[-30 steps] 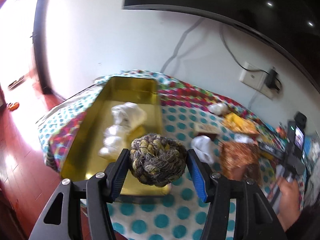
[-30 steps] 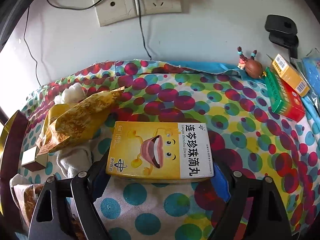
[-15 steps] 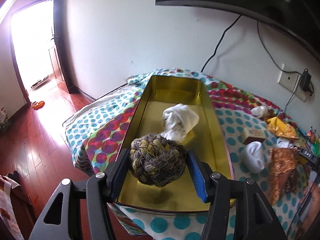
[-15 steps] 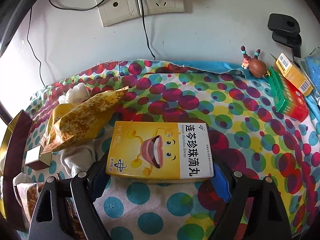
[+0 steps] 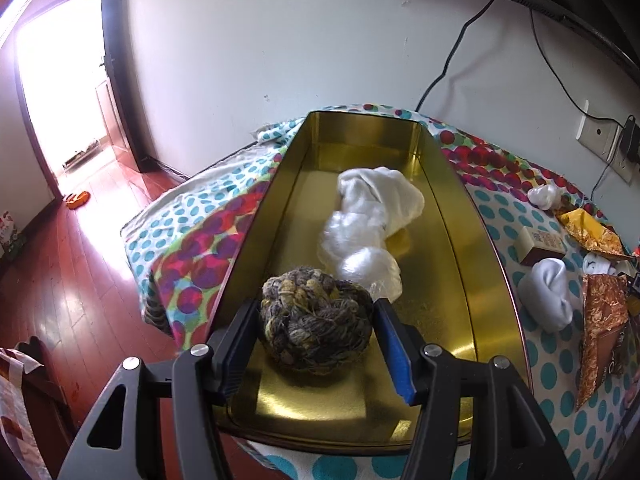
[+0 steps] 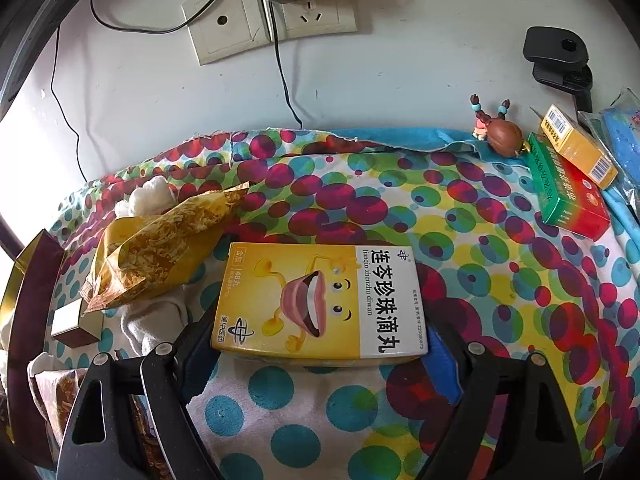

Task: Organize objects
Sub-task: 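Carry the yarn ball into the tin with the left gripper while the right grasps the medicine box, then lower the yellow medicine box into the gold tin with the right gripper and release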

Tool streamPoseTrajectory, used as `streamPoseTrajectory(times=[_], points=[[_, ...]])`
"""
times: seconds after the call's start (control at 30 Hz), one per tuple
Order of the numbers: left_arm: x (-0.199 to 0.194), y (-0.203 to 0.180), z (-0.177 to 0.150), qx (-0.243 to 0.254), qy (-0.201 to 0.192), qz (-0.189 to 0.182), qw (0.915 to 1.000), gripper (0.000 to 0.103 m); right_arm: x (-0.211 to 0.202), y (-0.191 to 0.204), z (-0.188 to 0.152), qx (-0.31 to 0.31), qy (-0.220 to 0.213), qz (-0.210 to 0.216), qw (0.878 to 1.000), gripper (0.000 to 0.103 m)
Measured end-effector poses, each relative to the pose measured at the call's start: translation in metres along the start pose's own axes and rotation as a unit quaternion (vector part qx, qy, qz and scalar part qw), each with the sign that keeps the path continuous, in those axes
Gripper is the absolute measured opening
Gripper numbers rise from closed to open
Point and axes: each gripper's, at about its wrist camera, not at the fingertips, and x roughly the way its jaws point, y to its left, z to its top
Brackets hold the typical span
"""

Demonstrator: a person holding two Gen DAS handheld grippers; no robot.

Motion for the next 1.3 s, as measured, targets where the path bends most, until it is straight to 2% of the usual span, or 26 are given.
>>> streamPoseTrajectory(times=[0.03, 0.17, 0.27, 0.33, 0.4, 0.53, 0.67, 0.83, 0.97, 1.07, 1.13, 1.3], points=[[0.0, 0.0, 0.0, -0.002, -0.005, -0.004, 1.0, 0.06, 0.0, 0.0, 0.0, 0.0, -0.001, -0.001, 1.0, 0.085], [-0.007, 0.001, 0.003, -0.002, -0.014, -0.034, 0.9993, 0.08, -0.001, -0.001, 0.0, 0.001, -0.005, -0.006, 1.0, 0.085], [-0.028, 0.001, 0.003, 0.013, -0.044, -0.034, 0.9984, 0.083, -0.003, -0.003, -0.001, 0.005, -0.011, -0.01, 1.0, 0.085], [-0.054, 0.009, -0.001, 0.011, -0.072, -0.051, 0.996, 0.084, -0.005, -0.006, -0.001, 0.01, -0.014, -0.01, 1.0, 0.085], [-0.079, 0.021, -0.012, 0.003, -0.09, -0.053, 0.9945, 0.086, -0.005, -0.006, 0.0, 0.011, -0.014, -0.012, 1.0, 0.085], [-0.096, 0.033, -0.04, 0.006, -0.062, -0.045, 0.997, 0.086, -0.006, 0.001, -0.001, -0.008, -0.018, -0.028, 0.999, 0.085], [-0.094, 0.035, -0.063, 0.013, -0.031, -0.042, 0.9986, 0.086, -0.008, 0.017, -0.003, -0.046, -0.027, -0.043, 0.998, 0.085], [-0.09, 0.038, -0.063, 0.016, -0.014, -0.037, 0.9991, 0.086, -0.026, 0.025, 0.004, -0.054, -0.041, -0.051, 0.996, 0.085], [-0.093, 0.039, -0.056, 0.006, -0.018, -0.046, 0.9988, 0.086, -0.056, 0.035, 0.02, -0.052, -0.061, -0.04, 0.996, 0.085], [-0.095, 0.038, -0.053, 0.003, -0.02, -0.047, 0.9987, 0.086, -0.085, 0.062, 0.027, -0.067, -0.082, -0.008, 0.994, 0.085], [-0.097, 0.038, -0.053, 0.004, -0.021, -0.041, 0.9989, 0.086, -0.103, 0.096, 0.026, -0.094, -0.093, 0.023, 0.991, 0.085], [-0.098, 0.038, -0.052, 0.003, -0.015, -0.039, 0.9991, 0.086, -0.135, 0.201, -0.004, -0.192, -0.091, 0.103, 0.972, 0.085]])
